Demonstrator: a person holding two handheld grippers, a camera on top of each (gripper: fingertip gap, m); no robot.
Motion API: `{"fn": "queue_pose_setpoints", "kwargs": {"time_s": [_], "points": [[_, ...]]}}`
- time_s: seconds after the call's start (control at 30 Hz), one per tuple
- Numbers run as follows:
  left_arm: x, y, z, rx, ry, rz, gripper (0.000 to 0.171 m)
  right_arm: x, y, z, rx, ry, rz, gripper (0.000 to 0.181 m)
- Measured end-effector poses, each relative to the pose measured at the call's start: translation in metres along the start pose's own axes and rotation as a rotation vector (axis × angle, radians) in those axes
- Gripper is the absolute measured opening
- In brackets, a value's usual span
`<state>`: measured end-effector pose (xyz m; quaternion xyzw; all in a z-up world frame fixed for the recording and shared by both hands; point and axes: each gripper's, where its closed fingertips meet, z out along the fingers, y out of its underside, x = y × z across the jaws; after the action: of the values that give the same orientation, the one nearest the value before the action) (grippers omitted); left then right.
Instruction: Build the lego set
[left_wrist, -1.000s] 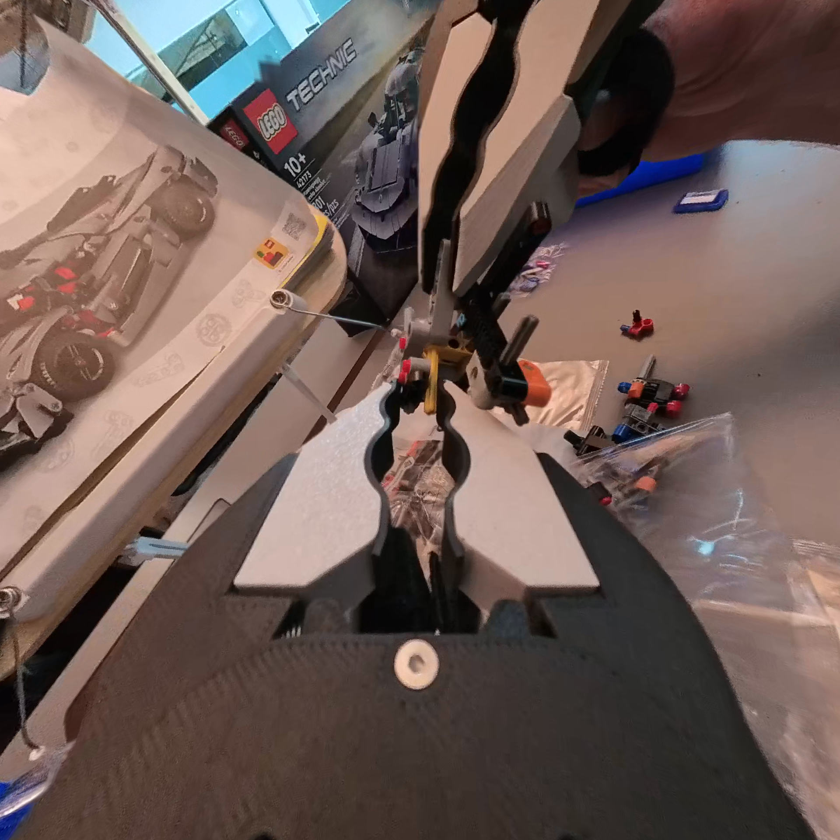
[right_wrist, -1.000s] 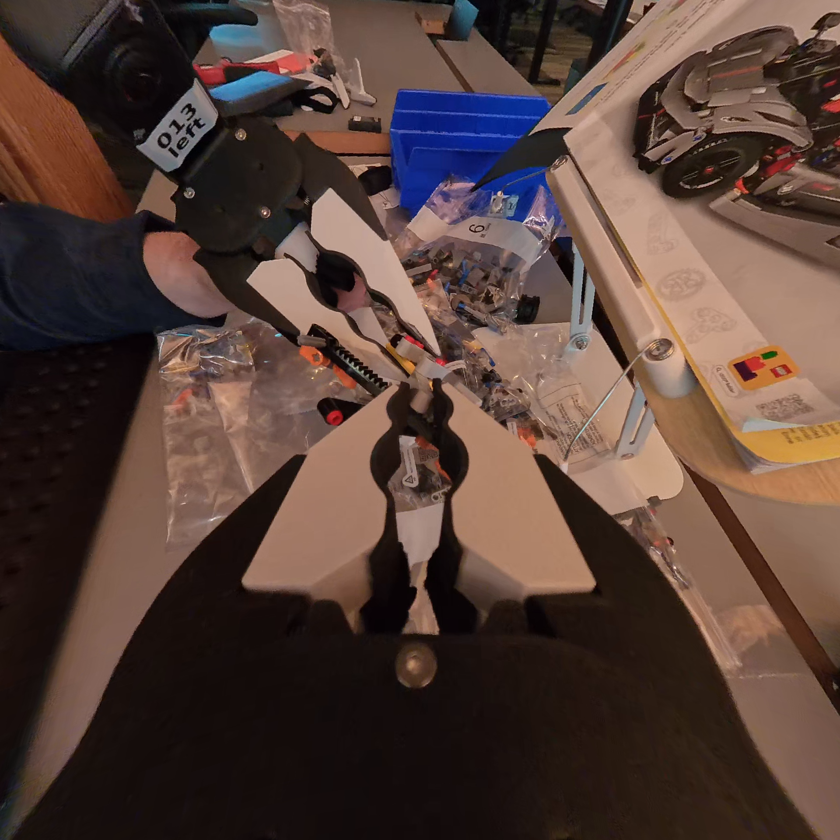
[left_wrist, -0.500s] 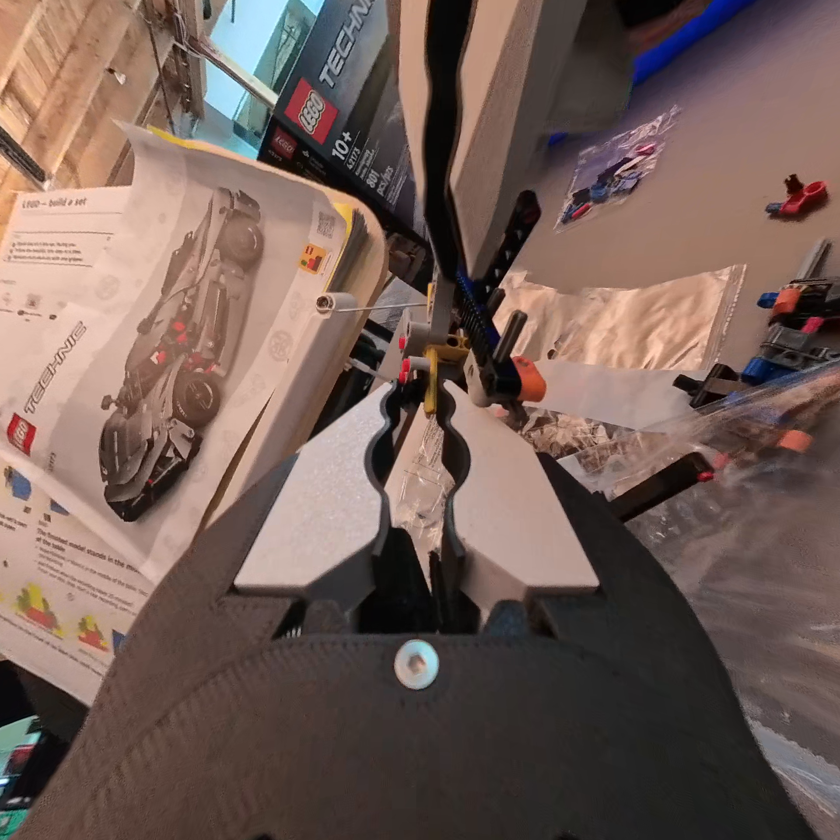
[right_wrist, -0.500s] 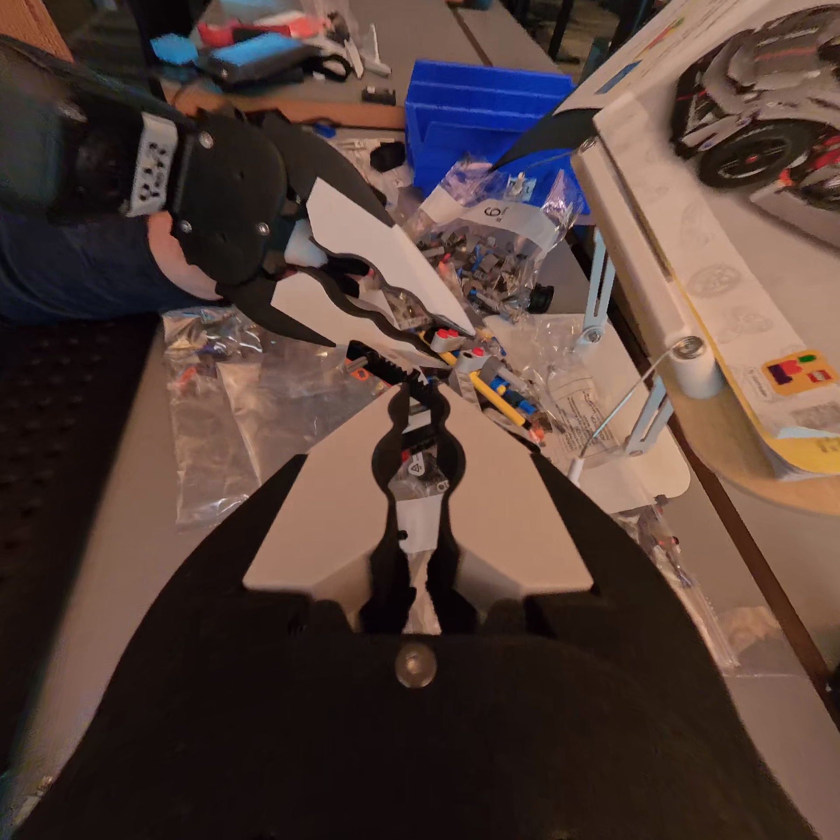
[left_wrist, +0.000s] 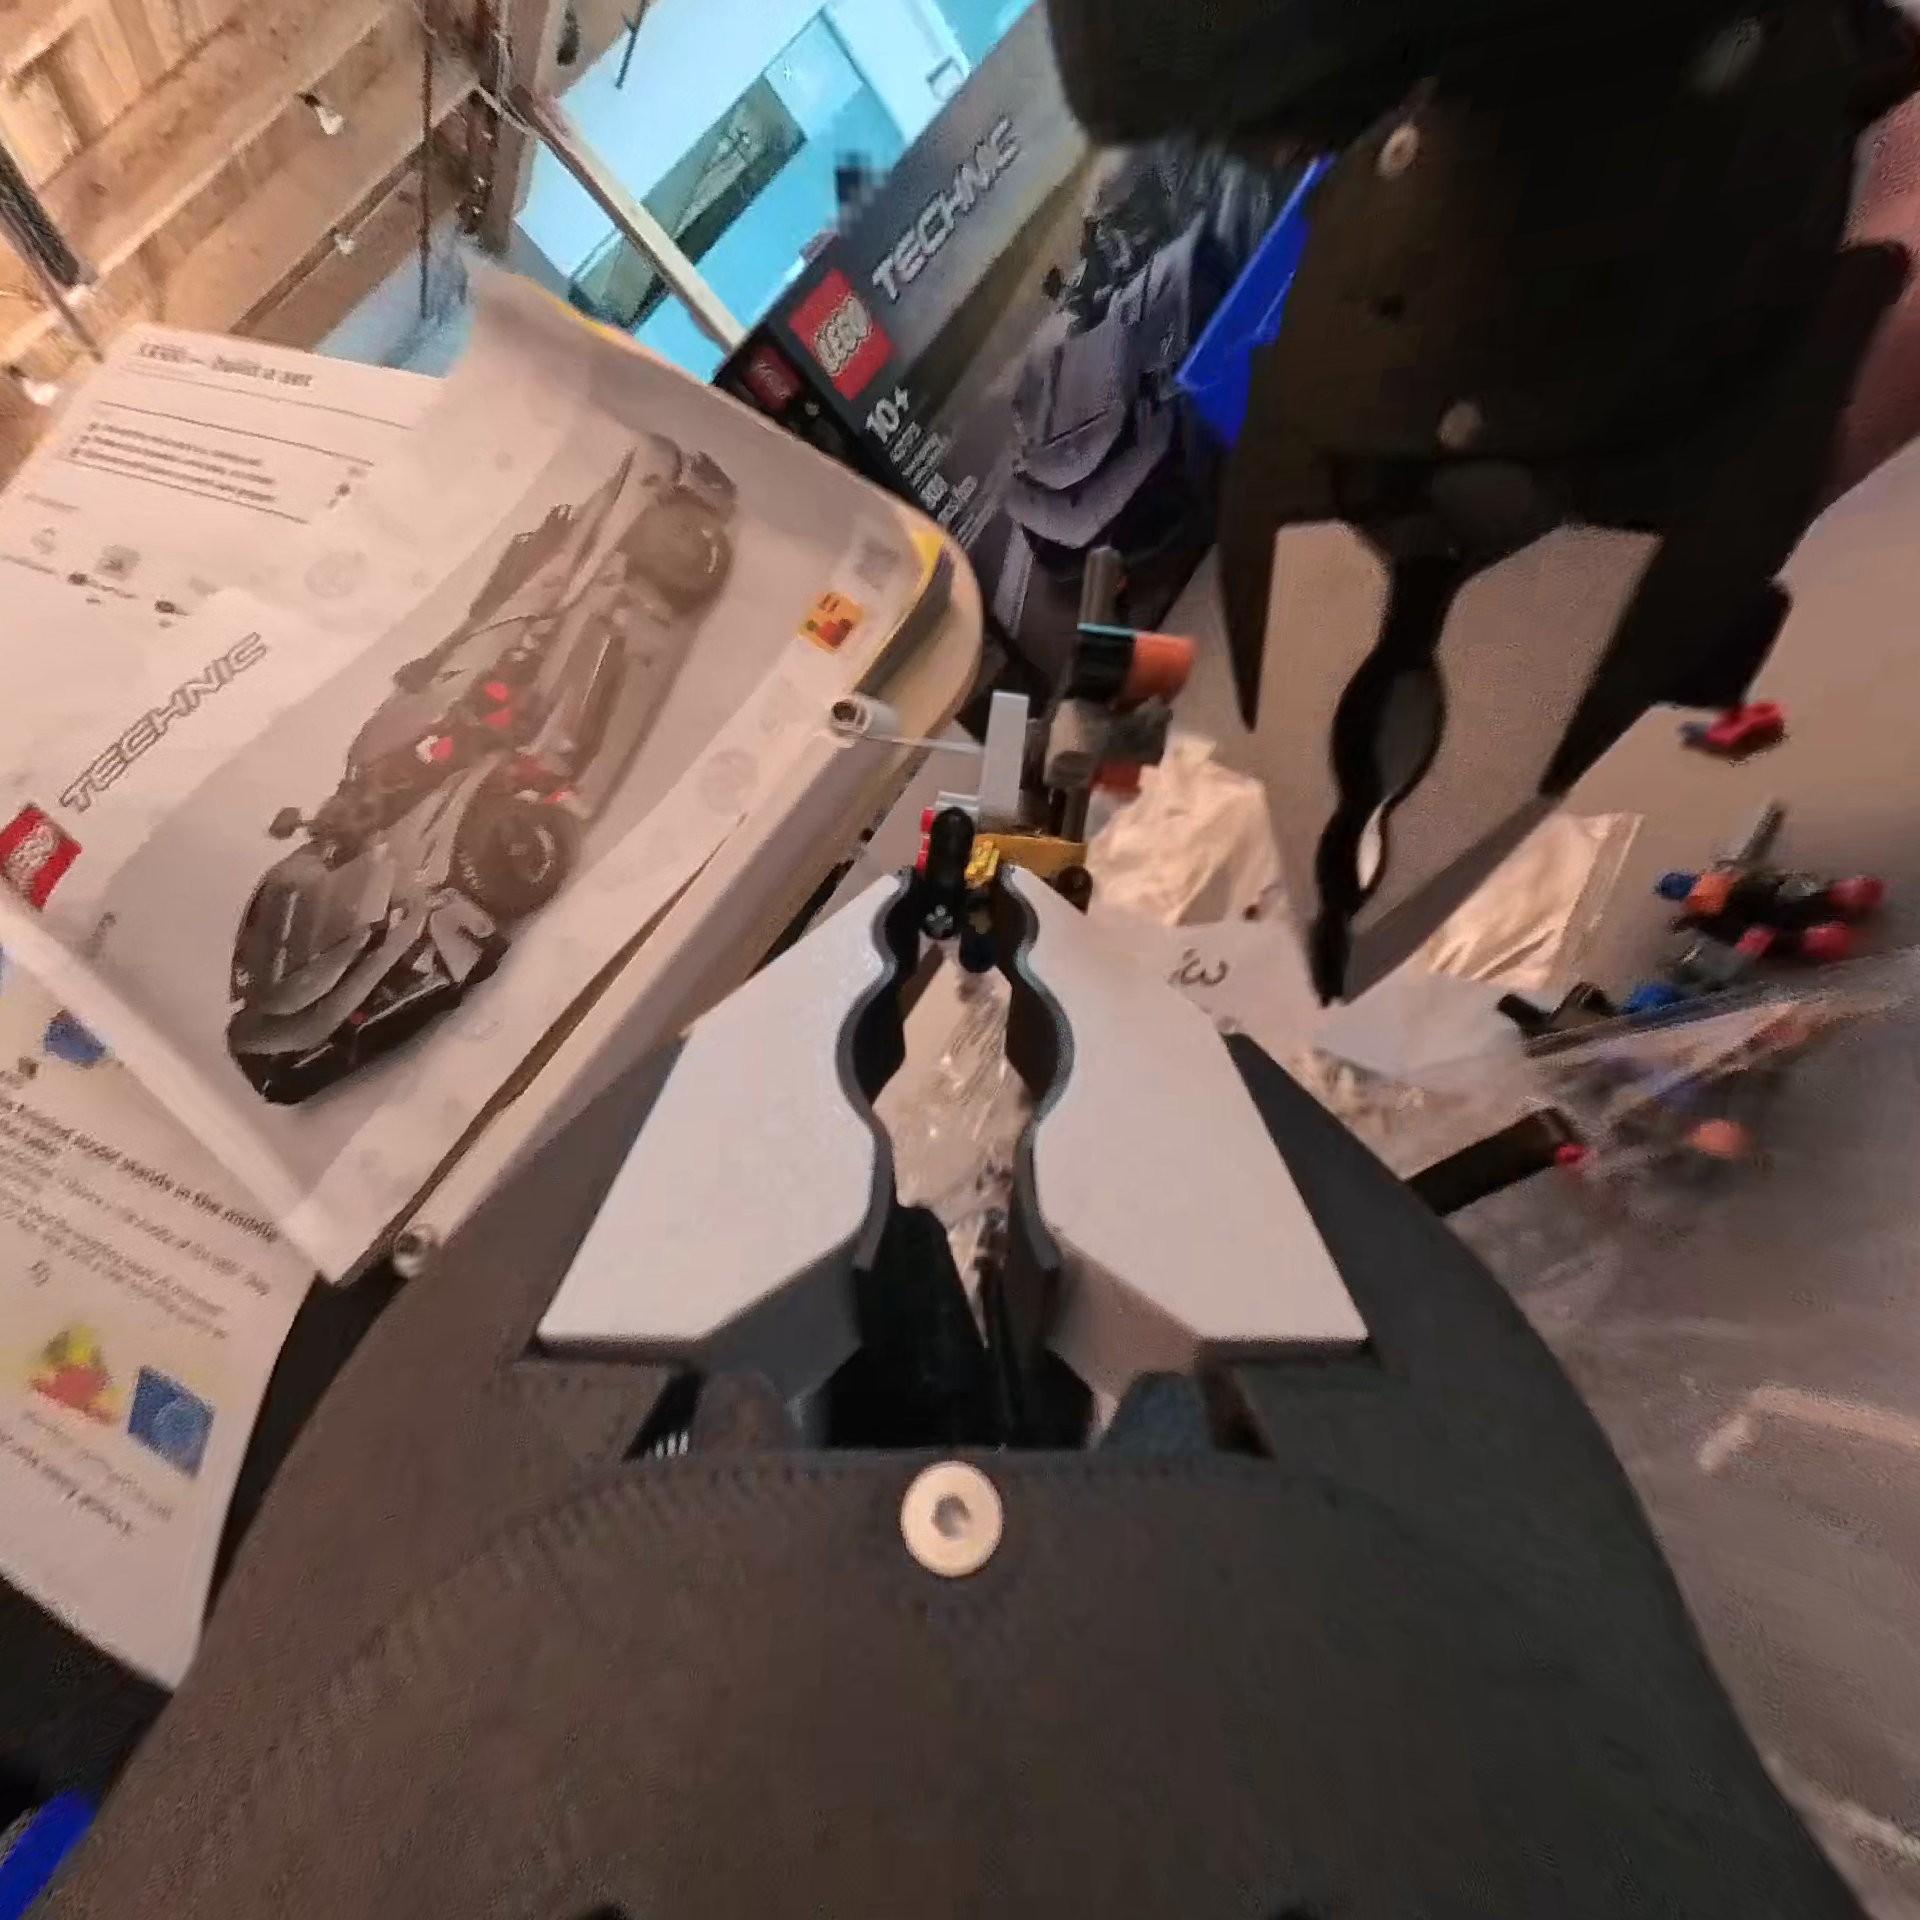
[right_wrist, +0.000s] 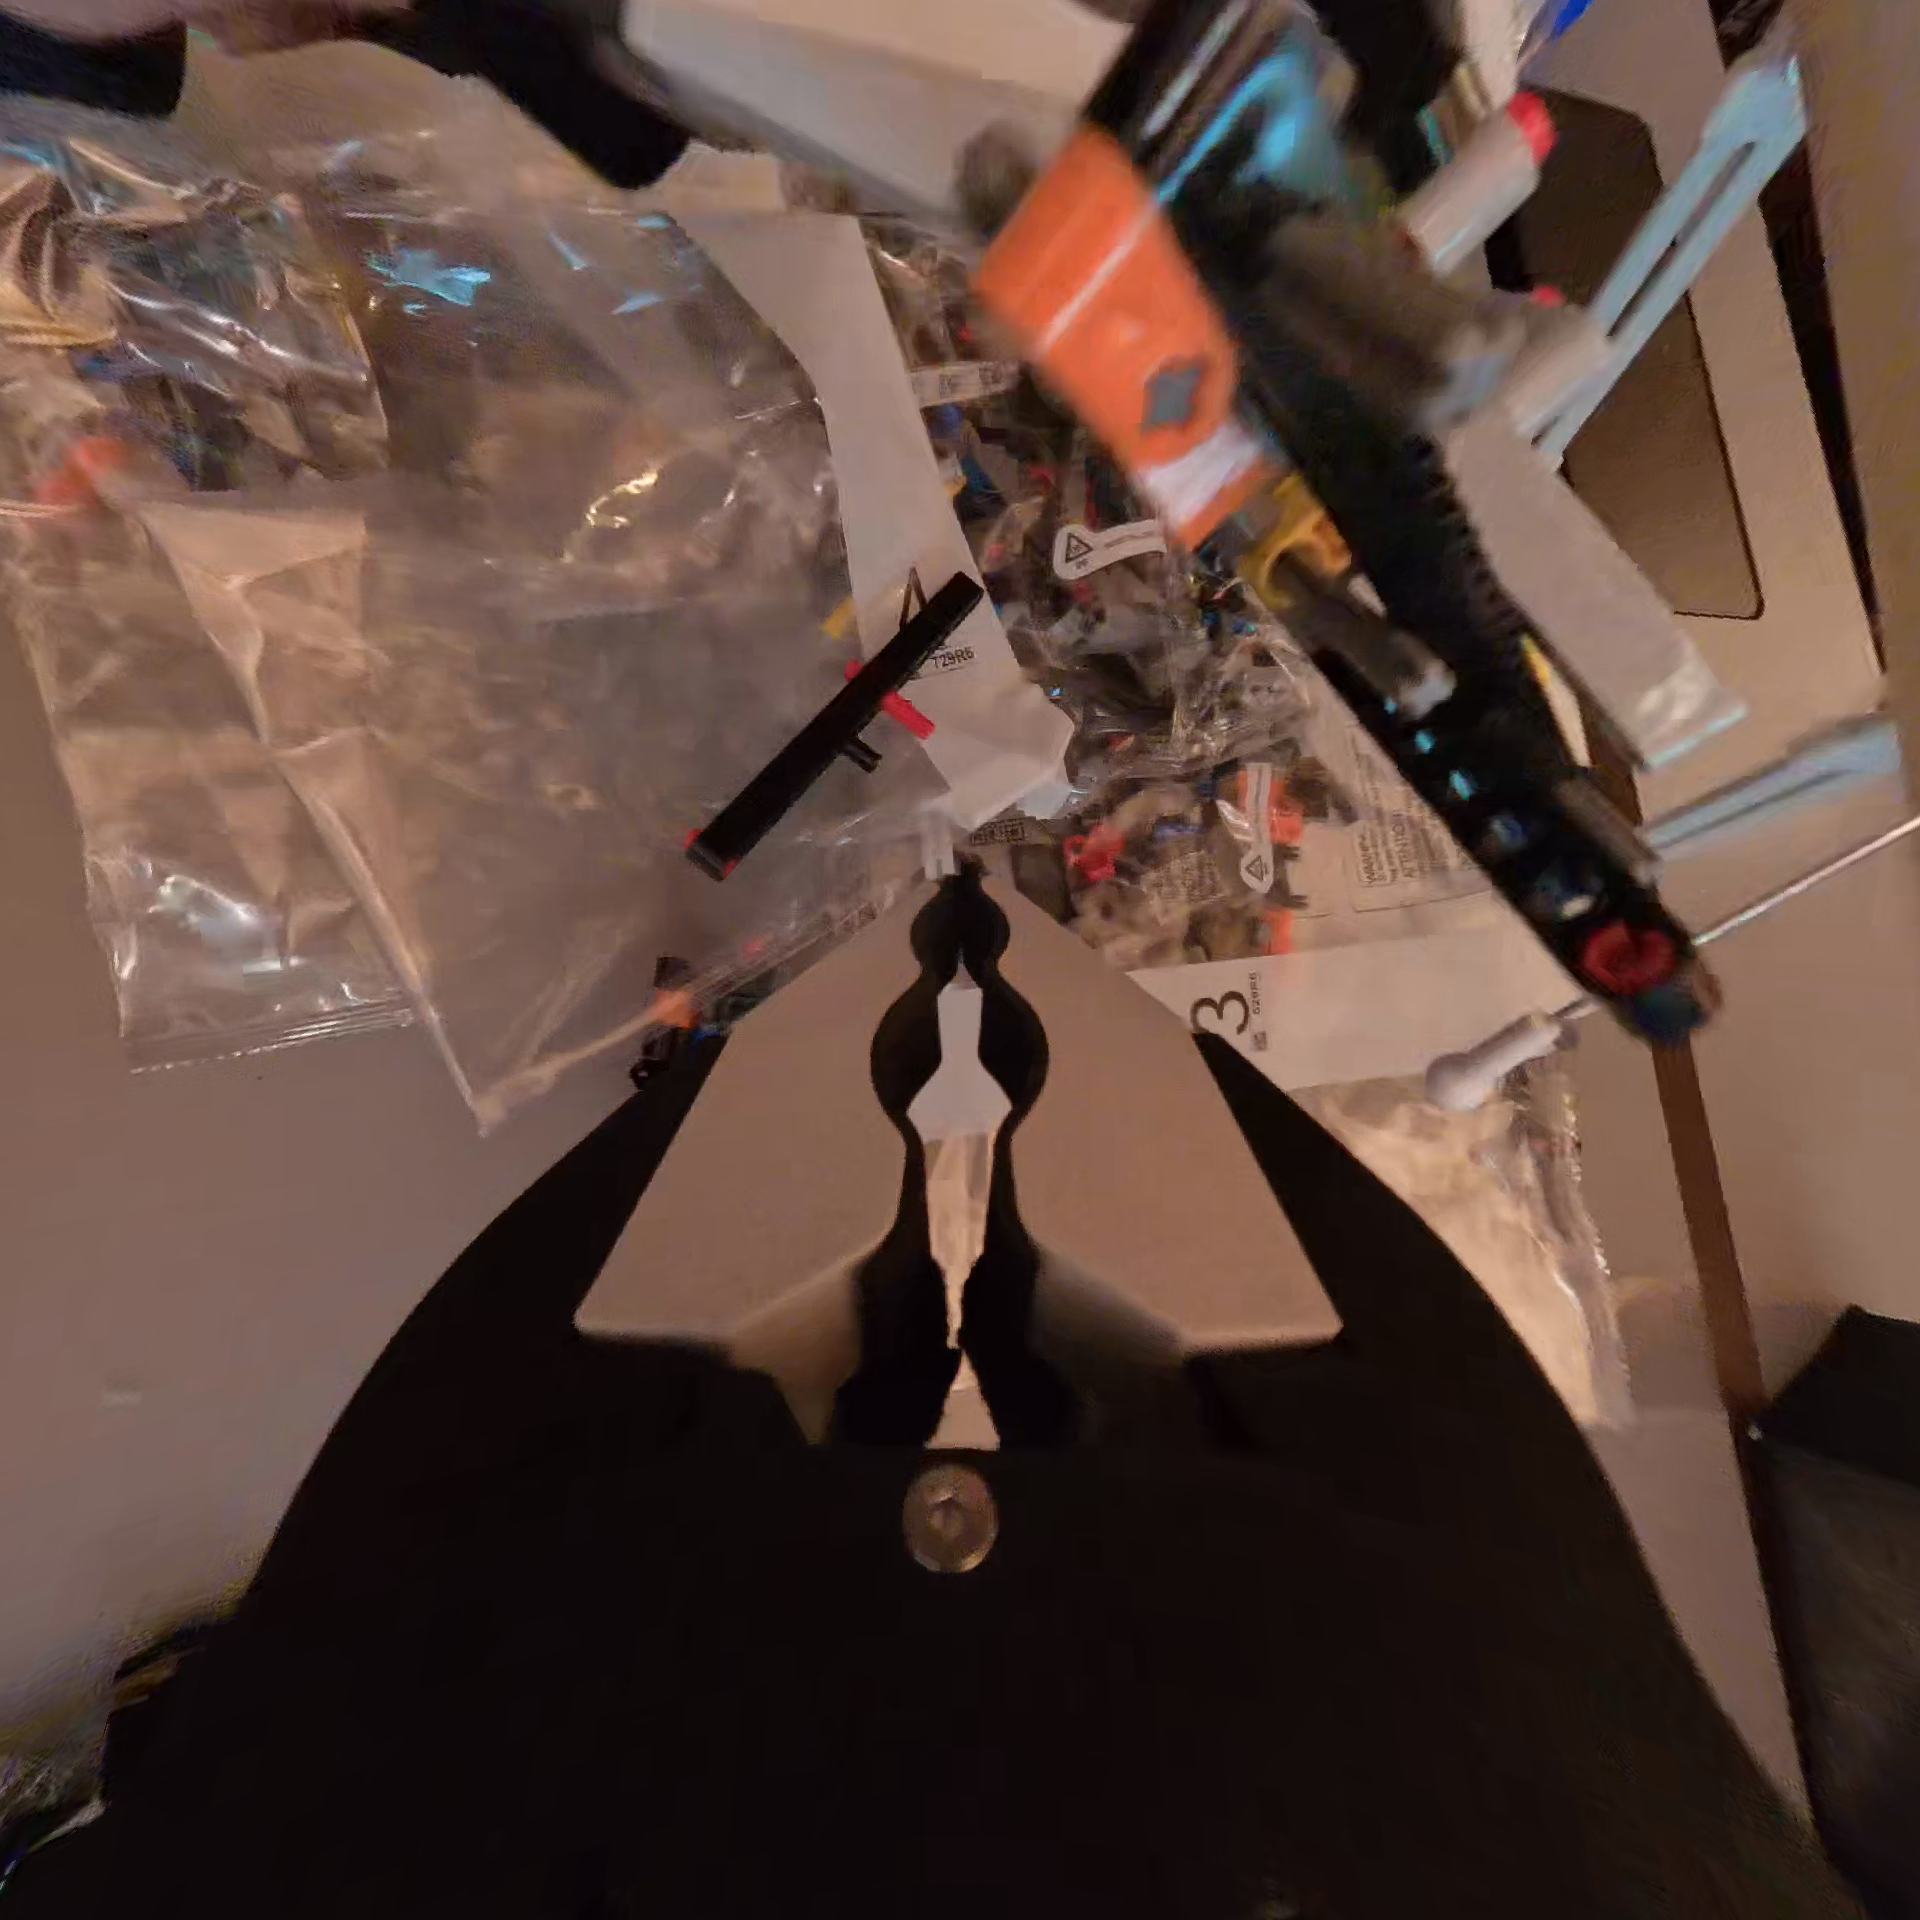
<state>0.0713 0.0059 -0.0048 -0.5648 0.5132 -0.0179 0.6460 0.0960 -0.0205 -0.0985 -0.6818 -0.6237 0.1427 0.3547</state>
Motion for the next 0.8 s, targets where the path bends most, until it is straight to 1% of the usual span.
{"fn": "queue_pose_setpoints", "kwargs": {"time_s": [0.07, 0.13, 0.2, 0.27, 0.3, 0.33, 0.37, 0.47, 0.57, 0.63, 0.8], "points": [[0.001, 0.01, 0.001, -0.027, 0.044, -0.035, 0.013, 0.004, -0.007, -0.011, 0.029, 0.027, -0.002, 0.0], [0.004, 0.011, 0.004, 0.0, 0.078, -0.108, 0.013, 0.013, -0.023, -0.034, 0.143, 0.062, 0.025, 0.0], [0.01, 0.013, 0.007, -0.012, 0.118, -0.134, 0.013, 0.02, -0.037, -0.054, 0.264, 0.095, 0.037, 0.002], [0.014, 0.013, 0.008, -0.013, 0.141, -0.167, 0.013, 0.023, -0.048, -0.067, 0.36, 0.117, 0.03, 0.016], [0.018, 0.012, 0.009, -0.011, 0.171, -0.191, 0.013, 0.025, -0.051, -0.069, 0.379, 0.14, 0.025, 0.023], [0.023, 0.013, 0.01, -0.017, 0.205, -0.207, 0.013, 0.028, -0.05, -0.068, 0.373, 0.164, 0.02, 0.031], [0.027, 0.015, 0.011, -0.023, 0.229, -0.216, 0.013, 0.029, -0.048, -0.065, 0.351, 0.172, 0.017, 0.035], [0.035, 0.017, 0.013, -0.031, 0.277, -0.246, 0.013, 0.023, -0.036, -0.048, 0.281, 0.124, 0.018, 0.035], [0.039, 0.017, 0.012, -0.025, 0.318, -0.28, 0.012, 0.022, -0.02, -0.032, 0.181, 0.114, 0.005, 0.029], [0.039, 0.016, 0.011, -0.014, 0.333, -0.299, 0.012, 0.021, -0.016, -0.03, 0.143, 0.126, -0.013, 0.007], [0.037, 0.01, 0.006, 0.022, 0.387, -0.389, 0.012, 0.016, -0.021, -0.035, 0.17, 0.103, -0.02, 0.005]]}}
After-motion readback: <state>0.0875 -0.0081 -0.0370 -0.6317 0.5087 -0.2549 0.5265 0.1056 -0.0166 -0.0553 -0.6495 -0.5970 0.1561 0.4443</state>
